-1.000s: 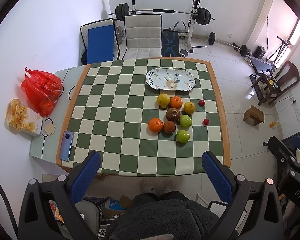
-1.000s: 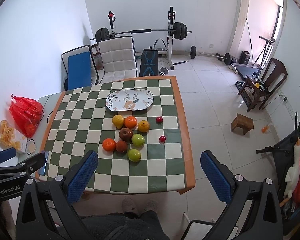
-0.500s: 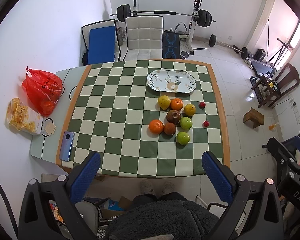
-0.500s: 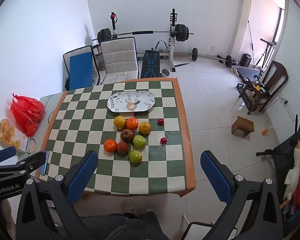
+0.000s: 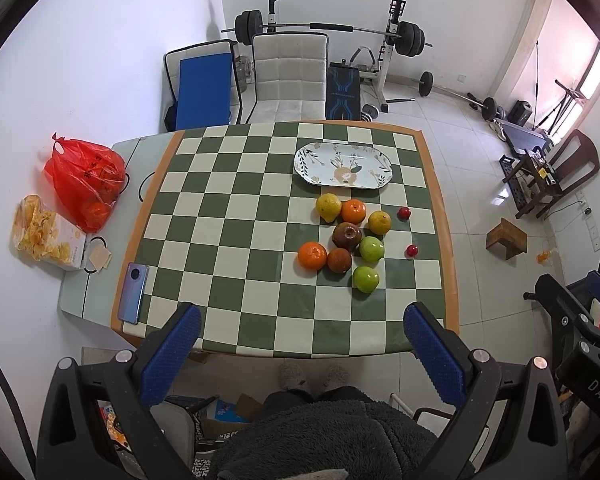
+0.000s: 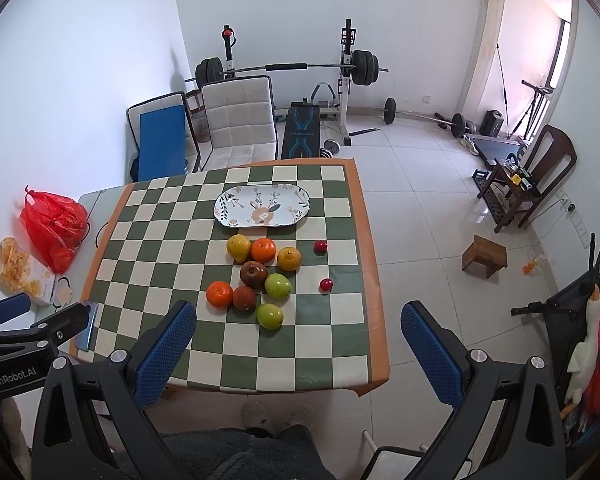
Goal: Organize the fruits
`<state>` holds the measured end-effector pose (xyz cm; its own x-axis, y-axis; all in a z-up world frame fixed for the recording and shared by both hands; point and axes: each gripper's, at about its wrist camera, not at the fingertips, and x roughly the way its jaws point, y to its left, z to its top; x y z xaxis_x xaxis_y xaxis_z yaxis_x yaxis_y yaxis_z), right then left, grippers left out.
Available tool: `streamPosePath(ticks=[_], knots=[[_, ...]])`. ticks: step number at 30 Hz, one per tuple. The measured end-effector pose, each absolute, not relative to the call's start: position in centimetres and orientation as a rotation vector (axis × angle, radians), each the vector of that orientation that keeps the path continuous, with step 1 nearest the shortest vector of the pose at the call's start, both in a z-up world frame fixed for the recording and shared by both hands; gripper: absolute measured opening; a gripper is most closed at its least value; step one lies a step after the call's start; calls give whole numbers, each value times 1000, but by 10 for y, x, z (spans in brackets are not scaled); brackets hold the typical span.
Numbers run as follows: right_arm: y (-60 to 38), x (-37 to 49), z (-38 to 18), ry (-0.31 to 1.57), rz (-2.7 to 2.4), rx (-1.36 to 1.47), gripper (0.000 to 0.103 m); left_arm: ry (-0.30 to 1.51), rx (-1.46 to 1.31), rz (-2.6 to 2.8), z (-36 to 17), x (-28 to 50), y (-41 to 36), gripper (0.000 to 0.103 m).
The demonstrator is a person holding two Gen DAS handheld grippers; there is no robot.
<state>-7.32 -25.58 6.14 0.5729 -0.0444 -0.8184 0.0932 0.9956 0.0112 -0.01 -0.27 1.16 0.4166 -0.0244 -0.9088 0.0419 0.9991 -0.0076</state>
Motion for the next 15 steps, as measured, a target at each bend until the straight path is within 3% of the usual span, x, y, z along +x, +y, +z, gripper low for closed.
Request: streamPosePath(ticks=[15], knots=[[-254,-72,65,958,-81,56,103,1141,11,-45,16,5,-2,103]])
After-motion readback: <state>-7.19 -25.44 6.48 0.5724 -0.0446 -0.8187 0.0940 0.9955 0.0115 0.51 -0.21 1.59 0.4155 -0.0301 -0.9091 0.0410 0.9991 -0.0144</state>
